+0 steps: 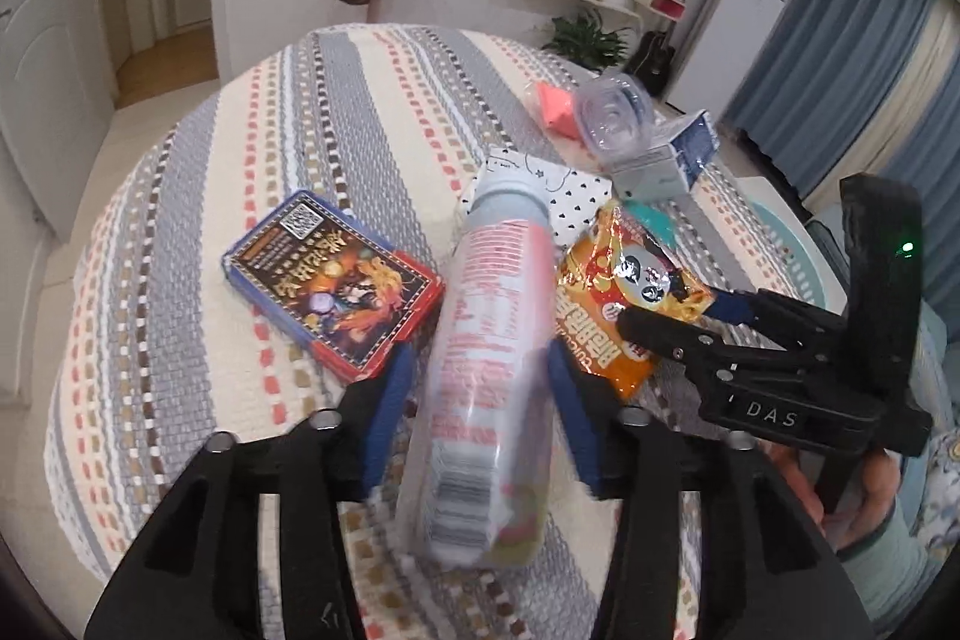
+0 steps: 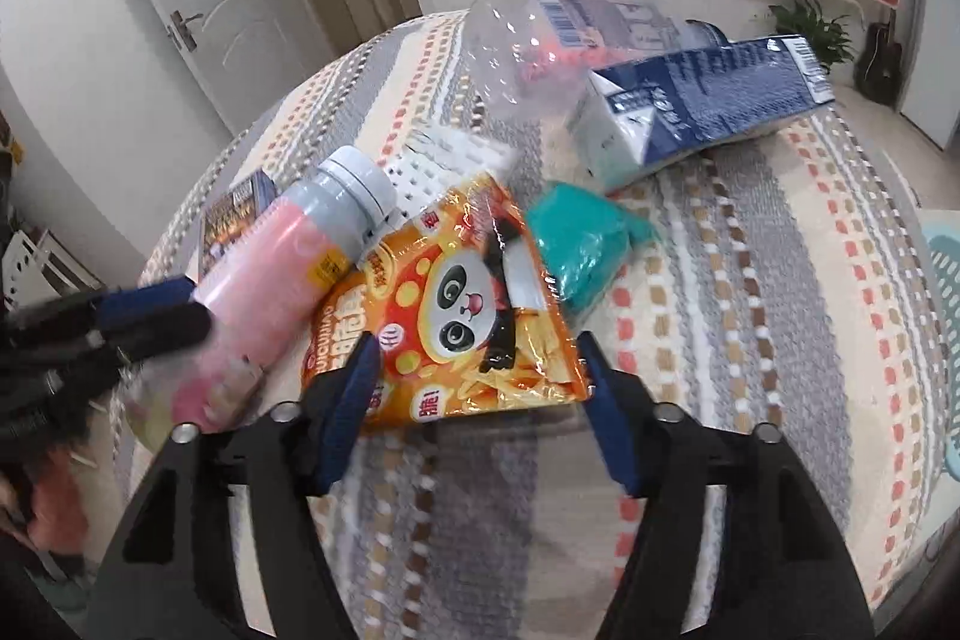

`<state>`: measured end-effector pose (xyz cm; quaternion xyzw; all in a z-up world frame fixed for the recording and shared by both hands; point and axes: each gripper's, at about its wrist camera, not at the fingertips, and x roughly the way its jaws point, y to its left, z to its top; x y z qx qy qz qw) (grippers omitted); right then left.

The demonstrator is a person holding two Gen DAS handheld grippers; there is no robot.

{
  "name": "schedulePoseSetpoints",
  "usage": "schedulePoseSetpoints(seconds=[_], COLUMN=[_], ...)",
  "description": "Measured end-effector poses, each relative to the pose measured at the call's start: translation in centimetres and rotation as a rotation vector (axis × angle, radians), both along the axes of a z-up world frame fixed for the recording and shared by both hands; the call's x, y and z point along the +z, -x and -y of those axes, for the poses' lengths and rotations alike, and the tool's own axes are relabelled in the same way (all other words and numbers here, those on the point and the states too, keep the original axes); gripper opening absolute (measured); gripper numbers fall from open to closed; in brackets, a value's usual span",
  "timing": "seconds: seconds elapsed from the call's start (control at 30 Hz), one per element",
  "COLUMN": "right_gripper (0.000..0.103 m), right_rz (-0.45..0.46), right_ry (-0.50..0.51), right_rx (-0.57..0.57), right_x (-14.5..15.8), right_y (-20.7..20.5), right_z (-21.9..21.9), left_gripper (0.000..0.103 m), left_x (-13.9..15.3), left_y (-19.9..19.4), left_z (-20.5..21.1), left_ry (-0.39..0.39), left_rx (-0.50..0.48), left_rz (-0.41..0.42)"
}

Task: Collect trash
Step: 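Grasp the pink drink bottle with the left gripper while the right gripper grasps the panda snack bag, then carry the bottle and snack bag with both grippers over the basket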

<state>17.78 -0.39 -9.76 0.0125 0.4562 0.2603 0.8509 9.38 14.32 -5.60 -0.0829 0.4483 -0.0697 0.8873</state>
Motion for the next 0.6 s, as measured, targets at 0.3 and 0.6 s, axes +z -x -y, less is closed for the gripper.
schedulePoseSetpoints(seconds=[0.3, 0.6], right_gripper=[0.005, 0.005], right_rz=[0.013, 0.080], right_ry=[0.003, -0.043], right_rx=[-0.004, 0.018], right_x=[-0.4, 2.5], right_y=[0.8, 2.7], right_z=[0.5, 3.3], left_gripper=[0.055, 0.047], left_x=[-2.1, -1.2], left_y=[-0.9, 0.1], left_z=[2.7, 3.4], left_ry=[-0.069, 0.021], left_rx=[-0.005, 0.022], left_rz=[-0.062, 0.024])
